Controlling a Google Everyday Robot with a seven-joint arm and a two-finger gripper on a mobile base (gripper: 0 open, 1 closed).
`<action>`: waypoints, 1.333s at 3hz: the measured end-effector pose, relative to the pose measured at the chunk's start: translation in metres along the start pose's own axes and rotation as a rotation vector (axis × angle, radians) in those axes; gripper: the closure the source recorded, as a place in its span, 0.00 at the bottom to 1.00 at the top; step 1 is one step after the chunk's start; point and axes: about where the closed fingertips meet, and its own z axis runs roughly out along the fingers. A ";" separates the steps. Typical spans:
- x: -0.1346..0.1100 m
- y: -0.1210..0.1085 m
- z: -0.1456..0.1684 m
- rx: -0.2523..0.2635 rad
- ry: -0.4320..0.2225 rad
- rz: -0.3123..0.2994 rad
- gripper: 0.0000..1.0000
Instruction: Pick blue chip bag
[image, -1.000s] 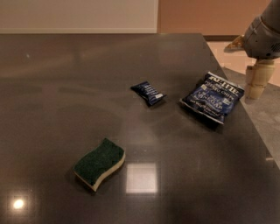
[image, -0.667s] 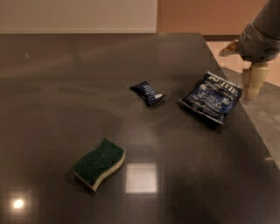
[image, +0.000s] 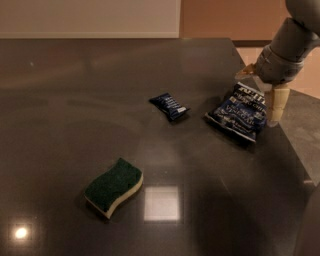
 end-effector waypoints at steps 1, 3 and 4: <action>0.000 -0.002 0.016 -0.031 -0.012 -0.039 0.00; -0.003 -0.005 0.026 -0.071 0.006 -0.084 0.41; -0.007 -0.009 0.019 -0.054 0.009 -0.074 0.64</action>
Offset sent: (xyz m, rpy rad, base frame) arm -0.0144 0.0045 -0.0280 -0.0484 0.1304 0.1300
